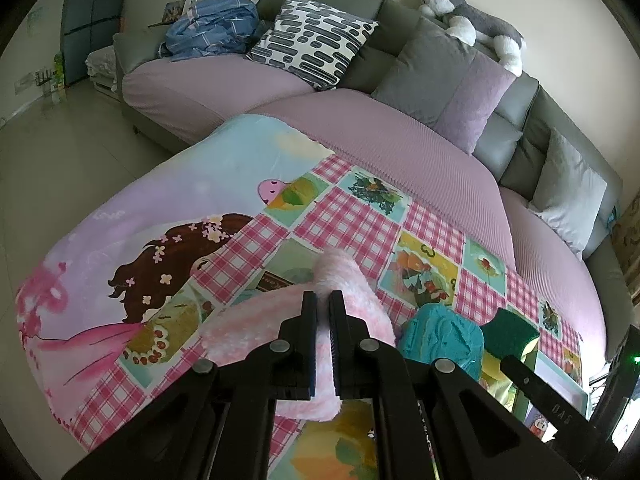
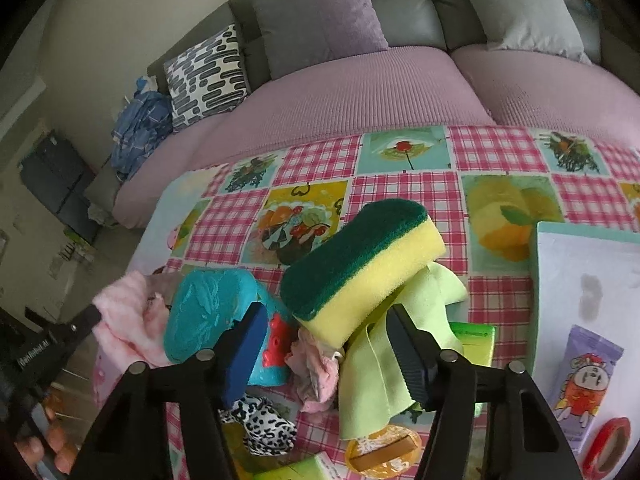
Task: Organize soft objects
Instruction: 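Carry the pink towel and the sponge toward the white tray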
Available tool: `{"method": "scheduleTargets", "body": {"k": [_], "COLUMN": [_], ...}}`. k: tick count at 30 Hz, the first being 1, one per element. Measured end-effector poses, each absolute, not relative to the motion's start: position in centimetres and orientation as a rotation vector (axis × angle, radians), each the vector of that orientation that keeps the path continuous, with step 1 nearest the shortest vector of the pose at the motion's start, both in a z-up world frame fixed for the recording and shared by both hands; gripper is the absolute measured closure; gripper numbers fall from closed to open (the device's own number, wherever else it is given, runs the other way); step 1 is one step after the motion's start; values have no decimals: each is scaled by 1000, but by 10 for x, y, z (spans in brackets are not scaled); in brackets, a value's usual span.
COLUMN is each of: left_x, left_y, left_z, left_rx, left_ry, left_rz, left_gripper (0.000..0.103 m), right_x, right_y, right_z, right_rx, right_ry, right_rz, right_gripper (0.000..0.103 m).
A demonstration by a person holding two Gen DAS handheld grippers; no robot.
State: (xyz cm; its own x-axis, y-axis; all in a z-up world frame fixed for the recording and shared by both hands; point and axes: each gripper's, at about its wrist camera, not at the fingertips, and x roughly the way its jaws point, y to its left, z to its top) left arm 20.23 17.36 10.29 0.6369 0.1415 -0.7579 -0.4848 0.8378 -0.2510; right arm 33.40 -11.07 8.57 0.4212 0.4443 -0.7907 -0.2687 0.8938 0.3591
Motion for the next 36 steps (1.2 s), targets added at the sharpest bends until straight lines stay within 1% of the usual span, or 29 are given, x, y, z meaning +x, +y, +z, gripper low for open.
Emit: {"method": "scheduleTargets", "body": {"k": [1, 2, 3, 6, 9, 15, 20, 30, 36], "left_x": [203, 203, 203, 204, 205, 205, 201, 183, 171], "left_y": [173, 173, 173, 172, 171, 168, 163, 144, 123], "left_z": [102, 102, 102, 101, 101, 105, 115, 155, 183], "left_rx": [-463, -462, -462, -458, -454, -441, -433, -394, -366], "left_ry": [809, 811, 813, 816, 818, 811, 779, 666, 581], "left_rz": [372, 372, 371, 372, 370, 365, 351, 311, 239], "left_gripper": [97, 97, 97, 97, 97, 97, 97, 97, 97], "right_x": [335, 337, 337, 339, 339, 335, 326, 295, 276], "right_y": [-111, -112, -112, -114, -116, -122, -132, -166, -195], "right_z": [85, 84, 84, 80, 75, 80, 93, 135, 147], "right_rx": [198, 209, 215, 236, 265, 278, 296, 314, 324], "right_ry": [1047, 1050, 1051, 1061, 1069, 1040, 1001, 890, 850], "right_rz": [452, 455, 453, 454, 459, 454, 445, 411, 346], "right_gripper": [42, 46, 53, 63, 66, 69, 70, 70, 70]}}
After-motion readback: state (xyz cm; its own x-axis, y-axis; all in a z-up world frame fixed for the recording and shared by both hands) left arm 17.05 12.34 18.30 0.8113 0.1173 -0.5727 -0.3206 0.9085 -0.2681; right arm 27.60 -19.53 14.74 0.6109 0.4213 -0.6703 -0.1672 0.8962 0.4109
